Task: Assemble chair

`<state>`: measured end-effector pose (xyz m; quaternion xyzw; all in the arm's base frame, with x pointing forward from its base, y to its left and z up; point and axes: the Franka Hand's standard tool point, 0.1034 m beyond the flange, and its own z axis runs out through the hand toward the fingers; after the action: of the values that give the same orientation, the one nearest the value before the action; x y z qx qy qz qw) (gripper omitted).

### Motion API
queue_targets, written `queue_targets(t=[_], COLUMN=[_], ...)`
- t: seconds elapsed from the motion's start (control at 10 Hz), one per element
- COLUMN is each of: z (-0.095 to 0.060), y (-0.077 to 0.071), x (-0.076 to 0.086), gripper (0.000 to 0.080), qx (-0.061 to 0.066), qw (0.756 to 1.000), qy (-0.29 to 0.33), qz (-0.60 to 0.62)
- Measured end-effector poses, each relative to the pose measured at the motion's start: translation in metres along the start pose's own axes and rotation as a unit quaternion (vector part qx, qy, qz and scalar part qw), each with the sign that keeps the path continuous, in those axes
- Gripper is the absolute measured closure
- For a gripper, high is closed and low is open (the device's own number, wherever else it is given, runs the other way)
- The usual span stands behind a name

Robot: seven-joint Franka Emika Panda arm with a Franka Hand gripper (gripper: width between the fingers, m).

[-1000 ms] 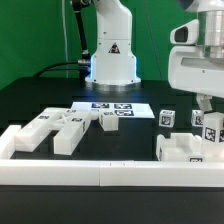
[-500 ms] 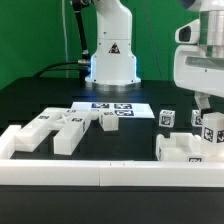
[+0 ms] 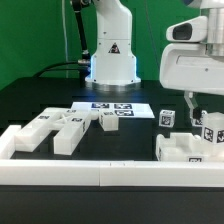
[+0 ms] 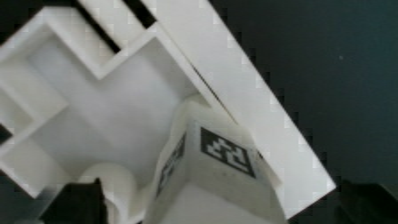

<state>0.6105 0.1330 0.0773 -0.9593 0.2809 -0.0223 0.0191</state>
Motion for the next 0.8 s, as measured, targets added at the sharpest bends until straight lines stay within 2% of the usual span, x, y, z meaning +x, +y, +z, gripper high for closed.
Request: queue_targets(t=[0.3,0.8], z=[0.0005,0.0004], y=[0.0018,0.0047], x=[0.0016,0.0053], gripper=[0.015,0.015], qx=[0.0,-0.005], qw=[0.991,0.95], qy=[0.0,0.003], qz=[-0.132,-0.313])
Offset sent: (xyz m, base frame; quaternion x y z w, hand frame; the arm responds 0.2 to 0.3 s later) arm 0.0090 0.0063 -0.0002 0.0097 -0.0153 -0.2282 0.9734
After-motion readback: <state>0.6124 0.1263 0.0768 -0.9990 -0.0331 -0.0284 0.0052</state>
